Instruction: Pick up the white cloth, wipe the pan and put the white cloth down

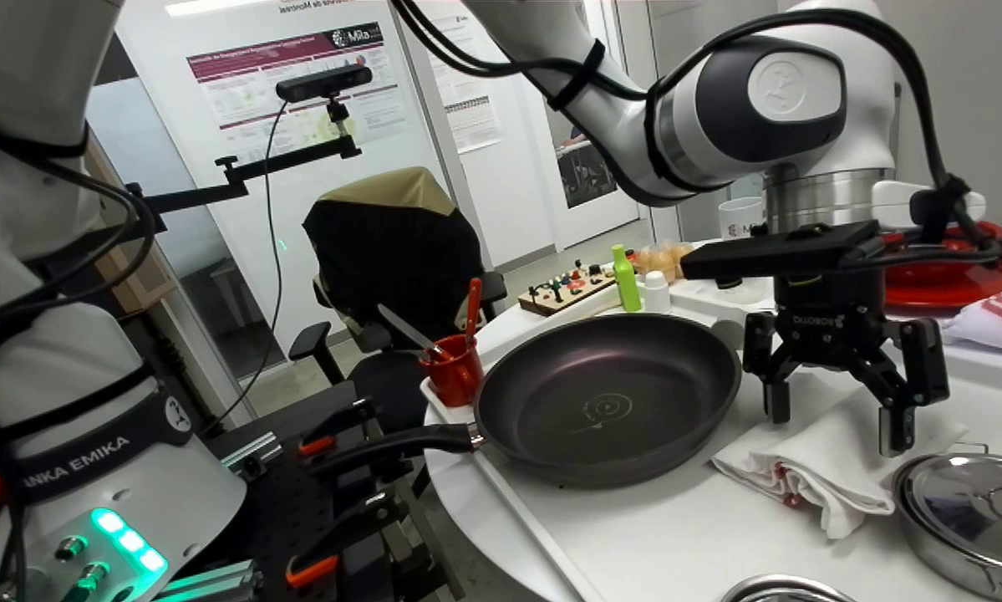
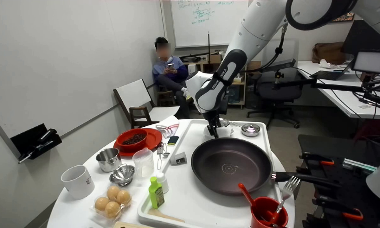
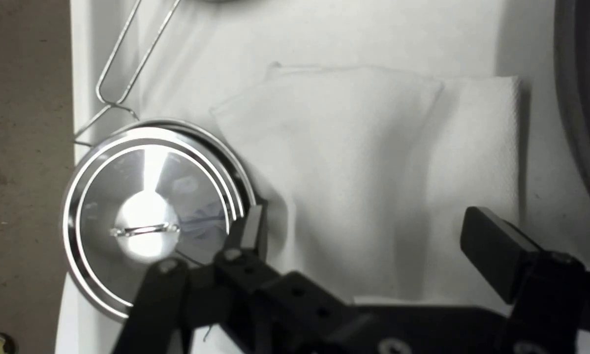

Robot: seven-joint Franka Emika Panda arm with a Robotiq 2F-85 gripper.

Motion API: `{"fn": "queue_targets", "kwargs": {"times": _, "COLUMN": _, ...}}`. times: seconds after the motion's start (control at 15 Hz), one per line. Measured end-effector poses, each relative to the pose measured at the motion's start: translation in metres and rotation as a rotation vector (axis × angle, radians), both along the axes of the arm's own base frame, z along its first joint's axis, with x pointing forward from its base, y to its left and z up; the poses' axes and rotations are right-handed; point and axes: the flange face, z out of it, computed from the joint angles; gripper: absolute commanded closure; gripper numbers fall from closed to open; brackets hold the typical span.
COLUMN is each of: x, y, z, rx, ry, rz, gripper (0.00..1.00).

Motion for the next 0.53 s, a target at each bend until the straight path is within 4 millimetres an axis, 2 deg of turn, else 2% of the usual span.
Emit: {"fn": "queue_targets", "kwargs": {"times": 0.53, "x": 0.0018, "y": -0.0008, "z": 0.0019, "rx": -0.002, "ry": -0.005, "rz": 0.0, "gripper": 0.9}}
